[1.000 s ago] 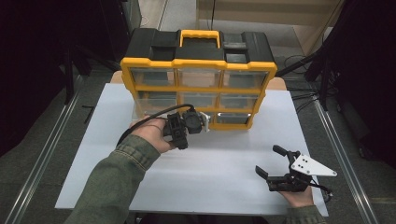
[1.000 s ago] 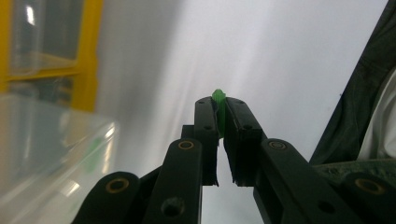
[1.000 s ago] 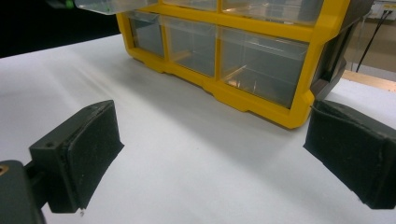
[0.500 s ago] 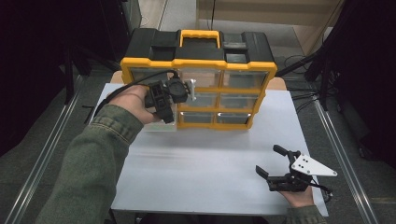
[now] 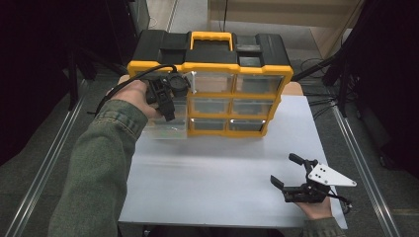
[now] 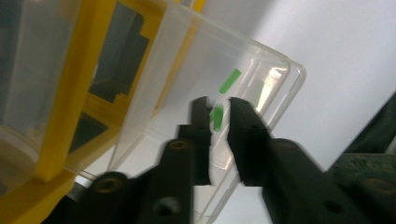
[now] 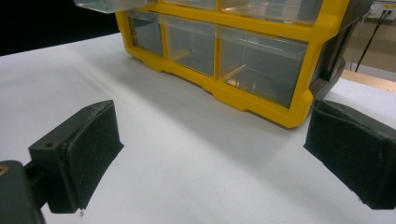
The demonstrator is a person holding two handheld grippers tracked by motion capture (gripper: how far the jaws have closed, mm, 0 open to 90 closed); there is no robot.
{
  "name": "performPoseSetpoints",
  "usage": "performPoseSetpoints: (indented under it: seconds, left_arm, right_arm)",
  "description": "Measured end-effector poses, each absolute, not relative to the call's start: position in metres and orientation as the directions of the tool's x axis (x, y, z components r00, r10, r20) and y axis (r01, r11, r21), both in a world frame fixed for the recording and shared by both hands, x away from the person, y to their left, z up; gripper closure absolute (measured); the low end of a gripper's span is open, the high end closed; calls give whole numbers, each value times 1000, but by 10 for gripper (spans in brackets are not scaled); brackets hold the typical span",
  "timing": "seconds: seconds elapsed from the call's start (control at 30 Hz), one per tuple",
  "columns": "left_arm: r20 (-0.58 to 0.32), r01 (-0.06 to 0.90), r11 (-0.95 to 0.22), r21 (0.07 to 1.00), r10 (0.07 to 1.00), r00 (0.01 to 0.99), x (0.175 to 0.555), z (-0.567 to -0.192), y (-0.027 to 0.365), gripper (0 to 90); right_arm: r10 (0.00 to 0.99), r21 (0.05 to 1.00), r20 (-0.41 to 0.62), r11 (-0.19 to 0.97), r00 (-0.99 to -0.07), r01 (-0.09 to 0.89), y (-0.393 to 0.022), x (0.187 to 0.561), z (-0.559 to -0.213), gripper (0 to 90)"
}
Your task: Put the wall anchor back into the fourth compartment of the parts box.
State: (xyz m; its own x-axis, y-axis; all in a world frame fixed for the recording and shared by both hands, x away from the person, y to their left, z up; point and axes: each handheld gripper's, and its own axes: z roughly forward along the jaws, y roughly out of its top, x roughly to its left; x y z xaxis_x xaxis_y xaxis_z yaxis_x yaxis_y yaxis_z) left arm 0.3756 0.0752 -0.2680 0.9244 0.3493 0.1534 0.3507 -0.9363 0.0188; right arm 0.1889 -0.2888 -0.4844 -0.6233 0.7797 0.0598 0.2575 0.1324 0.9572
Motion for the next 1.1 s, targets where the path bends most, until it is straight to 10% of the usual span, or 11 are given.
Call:
performPoseSetpoints:
  seconds: [0.3,0.5,1.1]
  left_arm:
    - [245,368,-929,35,365,898,368,-265,72,438]
    - [154,401,-914,55,405,901,365,-261,74,203]
    - [178,302,-950,80,312,933,312,-262,61,166]
  right_arm:
    - [780,956,61,134,-622,262,-289,189,-485,34]
    - [781,957,61,132,-621,259,-289,189,-485,33]
    - [783,956,65,129,-619,264,-289,189,-485,32]
